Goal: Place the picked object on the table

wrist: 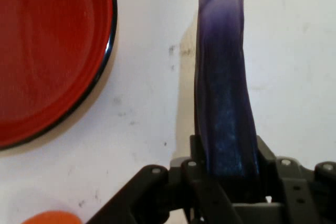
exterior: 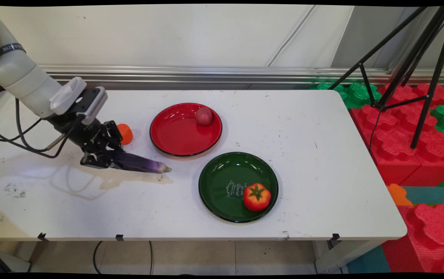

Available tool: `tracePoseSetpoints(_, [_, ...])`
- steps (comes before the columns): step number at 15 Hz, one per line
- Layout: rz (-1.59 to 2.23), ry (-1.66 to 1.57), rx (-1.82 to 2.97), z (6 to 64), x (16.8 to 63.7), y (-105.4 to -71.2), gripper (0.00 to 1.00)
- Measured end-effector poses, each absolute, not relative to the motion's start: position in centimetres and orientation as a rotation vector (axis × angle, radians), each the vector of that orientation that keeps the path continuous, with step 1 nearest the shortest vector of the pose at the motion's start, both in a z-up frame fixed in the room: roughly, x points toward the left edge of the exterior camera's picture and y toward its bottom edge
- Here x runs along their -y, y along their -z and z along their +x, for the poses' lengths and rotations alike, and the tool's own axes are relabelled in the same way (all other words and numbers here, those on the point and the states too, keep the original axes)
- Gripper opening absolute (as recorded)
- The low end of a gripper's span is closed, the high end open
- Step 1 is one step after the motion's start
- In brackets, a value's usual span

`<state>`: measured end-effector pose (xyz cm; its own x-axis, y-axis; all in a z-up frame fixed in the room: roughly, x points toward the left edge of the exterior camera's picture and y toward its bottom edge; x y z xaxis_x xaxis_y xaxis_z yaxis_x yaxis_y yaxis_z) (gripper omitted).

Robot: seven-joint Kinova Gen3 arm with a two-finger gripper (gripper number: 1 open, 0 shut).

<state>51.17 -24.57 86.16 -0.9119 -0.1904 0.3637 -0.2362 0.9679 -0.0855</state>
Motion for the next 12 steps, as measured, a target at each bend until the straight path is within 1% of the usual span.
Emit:
tracePoseSetpoints(8, [0.332,-0.161,2.787,52.9,25.2,-83.2,0.0])
tracePoseSetpoints(9, [0.339,-0.159,2.786,53.0,25.3,-83.0,1.0])
tracePoseSetpoints(12, [0.371,-0.156,2.775,53.4,25.4,-82.6,1.0])
